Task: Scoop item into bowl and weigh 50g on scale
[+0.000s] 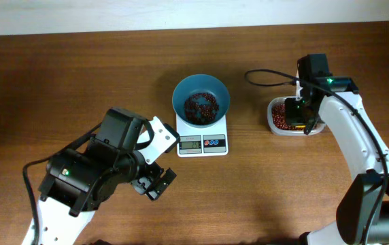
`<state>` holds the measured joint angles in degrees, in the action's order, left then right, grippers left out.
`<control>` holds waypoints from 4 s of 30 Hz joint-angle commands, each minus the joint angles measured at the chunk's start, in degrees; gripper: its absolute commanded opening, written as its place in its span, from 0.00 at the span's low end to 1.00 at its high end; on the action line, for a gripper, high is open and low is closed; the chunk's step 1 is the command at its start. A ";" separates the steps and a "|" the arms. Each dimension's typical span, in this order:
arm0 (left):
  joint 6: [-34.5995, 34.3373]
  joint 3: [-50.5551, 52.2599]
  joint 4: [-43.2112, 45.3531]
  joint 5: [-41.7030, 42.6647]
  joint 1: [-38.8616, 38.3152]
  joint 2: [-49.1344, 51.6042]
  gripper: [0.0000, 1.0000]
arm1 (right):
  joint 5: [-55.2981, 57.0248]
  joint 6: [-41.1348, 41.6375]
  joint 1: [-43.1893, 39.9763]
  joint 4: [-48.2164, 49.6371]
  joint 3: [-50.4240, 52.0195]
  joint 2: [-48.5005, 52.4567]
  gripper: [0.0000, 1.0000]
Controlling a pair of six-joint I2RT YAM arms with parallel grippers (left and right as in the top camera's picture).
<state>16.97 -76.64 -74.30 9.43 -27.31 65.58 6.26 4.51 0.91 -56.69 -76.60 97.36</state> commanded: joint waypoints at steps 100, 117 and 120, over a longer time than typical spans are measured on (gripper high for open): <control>0.87 0.22 0.07 -0.22 0.09 0.09 0.99 | -60.76 -15.13 -26.82 -8.22 0.79 4.96 0.04; 0.87 0.22 0.07 -0.22 0.09 0.09 0.99 | -64.32 -18.14 -26.80 -10.21 0.79 4.94 0.04; 0.87 0.22 0.07 -0.22 0.09 0.09 0.99 | -66.58 -19.30 -26.80 -10.19 0.79 4.92 0.04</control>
<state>16.97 -76.64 -74.30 9.43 -27.31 65.58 -55.90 -12.67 -25.80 -66.87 -76.05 101.97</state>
